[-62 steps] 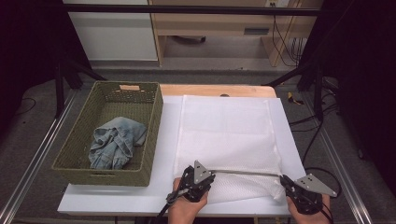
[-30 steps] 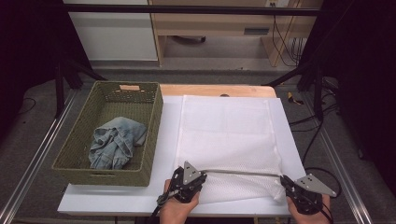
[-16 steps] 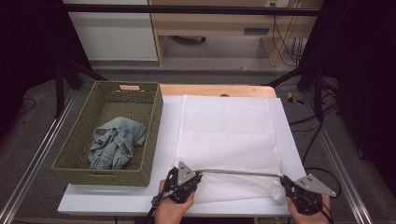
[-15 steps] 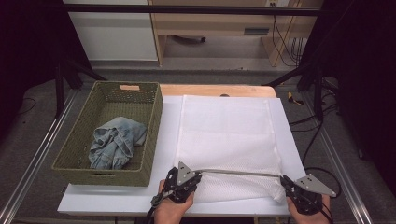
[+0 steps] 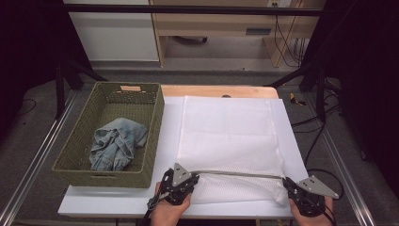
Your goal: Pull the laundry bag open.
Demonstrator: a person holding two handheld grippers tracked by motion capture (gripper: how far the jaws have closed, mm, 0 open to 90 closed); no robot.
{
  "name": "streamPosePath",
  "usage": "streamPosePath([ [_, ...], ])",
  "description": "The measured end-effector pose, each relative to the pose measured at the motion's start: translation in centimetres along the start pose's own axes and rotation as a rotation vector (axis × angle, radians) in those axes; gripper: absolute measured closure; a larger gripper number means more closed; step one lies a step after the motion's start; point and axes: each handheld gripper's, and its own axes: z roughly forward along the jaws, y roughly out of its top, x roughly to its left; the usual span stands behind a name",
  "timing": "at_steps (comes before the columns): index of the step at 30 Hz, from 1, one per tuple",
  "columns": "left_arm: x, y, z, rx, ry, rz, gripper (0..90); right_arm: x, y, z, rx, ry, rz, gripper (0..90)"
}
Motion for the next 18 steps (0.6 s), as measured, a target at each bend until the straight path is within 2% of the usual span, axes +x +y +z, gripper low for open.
streamPosePath([
  [6,0.29,-0.1,-0.47,0.0,0.012,0.008,86.7,-0.04,-0.03,0.0,0.0,-0.002,0.0,84.8],
  [18,0.94,-0.59,-0.98,-0.004,0.025,-0.001,86.7,-0.05,-0.07,-0.02,0.001,-0.002,0.006,84.8],
])
